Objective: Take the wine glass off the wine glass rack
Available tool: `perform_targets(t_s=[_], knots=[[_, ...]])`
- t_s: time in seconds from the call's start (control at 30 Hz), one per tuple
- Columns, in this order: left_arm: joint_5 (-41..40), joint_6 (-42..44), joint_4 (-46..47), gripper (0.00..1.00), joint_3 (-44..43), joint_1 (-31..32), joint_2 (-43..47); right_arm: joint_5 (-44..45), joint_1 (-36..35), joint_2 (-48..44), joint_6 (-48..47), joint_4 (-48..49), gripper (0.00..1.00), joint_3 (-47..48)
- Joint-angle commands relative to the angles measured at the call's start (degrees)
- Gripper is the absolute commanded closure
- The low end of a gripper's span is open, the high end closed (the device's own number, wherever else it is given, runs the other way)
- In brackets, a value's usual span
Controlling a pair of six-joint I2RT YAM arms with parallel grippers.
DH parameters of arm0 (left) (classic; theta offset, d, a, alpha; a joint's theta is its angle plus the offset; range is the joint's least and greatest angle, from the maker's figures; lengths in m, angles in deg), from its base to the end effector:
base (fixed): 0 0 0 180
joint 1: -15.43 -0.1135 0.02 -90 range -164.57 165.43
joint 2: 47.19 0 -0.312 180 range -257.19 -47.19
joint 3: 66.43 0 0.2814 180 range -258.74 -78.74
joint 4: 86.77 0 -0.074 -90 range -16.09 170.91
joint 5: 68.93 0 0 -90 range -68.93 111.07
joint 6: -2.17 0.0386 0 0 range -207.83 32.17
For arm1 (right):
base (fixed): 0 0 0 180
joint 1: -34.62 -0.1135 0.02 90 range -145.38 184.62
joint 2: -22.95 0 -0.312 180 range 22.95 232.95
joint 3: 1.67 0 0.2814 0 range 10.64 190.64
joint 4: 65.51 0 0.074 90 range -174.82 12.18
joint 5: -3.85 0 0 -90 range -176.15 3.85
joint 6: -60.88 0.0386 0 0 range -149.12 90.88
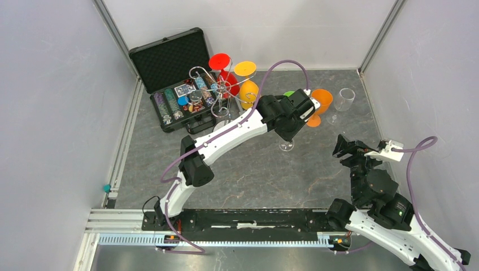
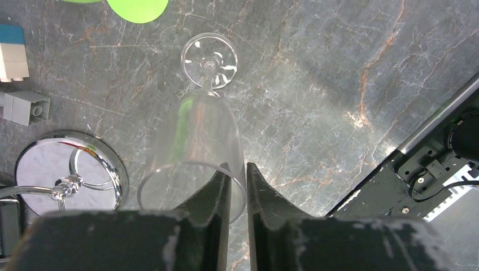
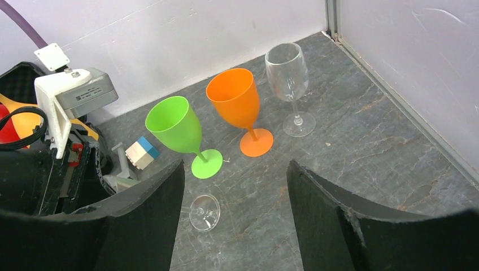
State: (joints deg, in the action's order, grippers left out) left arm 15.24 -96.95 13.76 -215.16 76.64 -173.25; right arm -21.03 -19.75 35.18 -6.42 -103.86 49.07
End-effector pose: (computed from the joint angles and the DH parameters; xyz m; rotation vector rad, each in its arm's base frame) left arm 0.2562 -0.4581 0.3801 1.1022 2.3449 -0.3370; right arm 0.0433 0.0003 0.3551 0.4543 1.5049 0.1658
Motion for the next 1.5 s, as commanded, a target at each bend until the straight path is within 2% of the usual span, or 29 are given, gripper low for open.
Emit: perform_targets(t_s=[0.0,0.27,0.5,0.73,1.03,1.13,1.3,1.47], knots=[[-0.92,3.06,3.77,0.78,-2.77,-0.04,-0.72,-0.30,-0.32,-0.43,0.41,0.39,0.29,-0.14],[-1.96,3.41,4.17,0.70,-4.10,-0.45,-1.65,-0.26,-0.30,-1.11,0.58,0.27,0.29,-0.18],[-0.27,1.54,8.04,0.49,-4.12,-1.06,-1.21,-0.19,-0.31,-1.15,0.48,0.28,0.29,-0.12],[3.57,-0.96,14.19,0.38,-3.45,-1.80,1.39,-0.05,-0.32,-1.07,0.67,-0.50,0.29,0.32],[5.56,-2.03,15.90,0.34,-1.65,-1.89,4.44,-0.17,-0.30,-1.06,1.07,-0.70,0.29,0.50],[7.06,-2.38,16.64,0.32,-0.32,-1.90,6.23,-0.48,-0.30,-0.86,1.23,-0.68,0.29,0.58],[8.04,-2.00,20.35,0.23,4.91,-1.92,12.35,-1.29,-0.30,-0.47,1.72,-0.50,0.28,0.85],[3.53,1.09,26.40,0.05,14.07,-1.93,22.68,-6.00,-0.30,0.02,-1.23,3.03,0.16,-0.03]])
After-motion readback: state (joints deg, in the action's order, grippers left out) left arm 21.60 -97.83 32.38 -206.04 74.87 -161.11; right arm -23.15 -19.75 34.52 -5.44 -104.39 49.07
